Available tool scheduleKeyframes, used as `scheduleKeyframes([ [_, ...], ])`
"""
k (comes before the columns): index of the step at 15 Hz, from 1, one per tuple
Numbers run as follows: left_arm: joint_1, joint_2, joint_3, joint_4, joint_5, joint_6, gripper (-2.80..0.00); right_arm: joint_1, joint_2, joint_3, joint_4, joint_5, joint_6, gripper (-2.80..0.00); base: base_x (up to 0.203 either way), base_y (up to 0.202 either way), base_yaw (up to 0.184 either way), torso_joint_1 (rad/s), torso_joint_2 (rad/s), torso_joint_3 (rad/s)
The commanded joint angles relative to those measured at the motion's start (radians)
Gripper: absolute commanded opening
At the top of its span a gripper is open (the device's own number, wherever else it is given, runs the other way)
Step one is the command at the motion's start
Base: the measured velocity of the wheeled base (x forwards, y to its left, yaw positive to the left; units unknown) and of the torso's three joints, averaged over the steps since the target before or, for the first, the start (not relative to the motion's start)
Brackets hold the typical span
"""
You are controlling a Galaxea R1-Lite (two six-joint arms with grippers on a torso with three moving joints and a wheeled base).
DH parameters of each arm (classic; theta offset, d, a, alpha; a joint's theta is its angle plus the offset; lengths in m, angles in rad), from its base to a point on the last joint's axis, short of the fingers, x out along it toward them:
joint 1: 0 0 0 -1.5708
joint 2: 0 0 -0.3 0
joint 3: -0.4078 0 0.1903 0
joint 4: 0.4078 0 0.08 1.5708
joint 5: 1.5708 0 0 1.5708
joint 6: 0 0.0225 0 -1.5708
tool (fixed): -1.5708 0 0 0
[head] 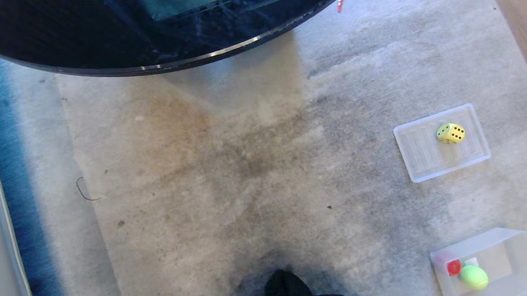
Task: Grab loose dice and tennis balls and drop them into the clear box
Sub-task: Put the ball in the box
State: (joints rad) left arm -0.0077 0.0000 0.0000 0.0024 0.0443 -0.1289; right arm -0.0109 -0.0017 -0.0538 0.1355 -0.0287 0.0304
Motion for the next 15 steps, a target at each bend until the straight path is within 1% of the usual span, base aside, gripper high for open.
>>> scheduleKeyframes([
  [1, 0.000, 0.000, 0.000, -0.001, 0.000, -0.002, -2.80, 0.000, 0.000, 0.000, 0.001, 0.001, 0.000, -2.80, 0.000, 0.000, 0.000, 0.000, 0.00, 0.000],
  [3, 0.000, 0.000, 0.000, -0.001, 0.000, -0.003, -2.80, 0.000, 0.000, 0.000, 0.001, 0.000, 0.000, -2.80, -0.003, 0.002, -0.091, 0.001, 0.00, 0.005],
  [11, 0.000, 0.000, 0.000, -0.001, 0.000, -0.003, -2.80, 0.000, 0.000, 0.000, 0.001, 0.000, 0.000, -2.80, 0.000, 0.011, -0.162, 0.002, 0.00, 0.004],
  [15, 0.000, 0.000, 0.000, 0.002, 0.003, -0.008, -2.80, 0.000, 0.000, 0.000, 0.001, 0.000, 0.000, -2.80, 0.002, 0.009, -0.146, -0.039, 0.14, 0.096],
])
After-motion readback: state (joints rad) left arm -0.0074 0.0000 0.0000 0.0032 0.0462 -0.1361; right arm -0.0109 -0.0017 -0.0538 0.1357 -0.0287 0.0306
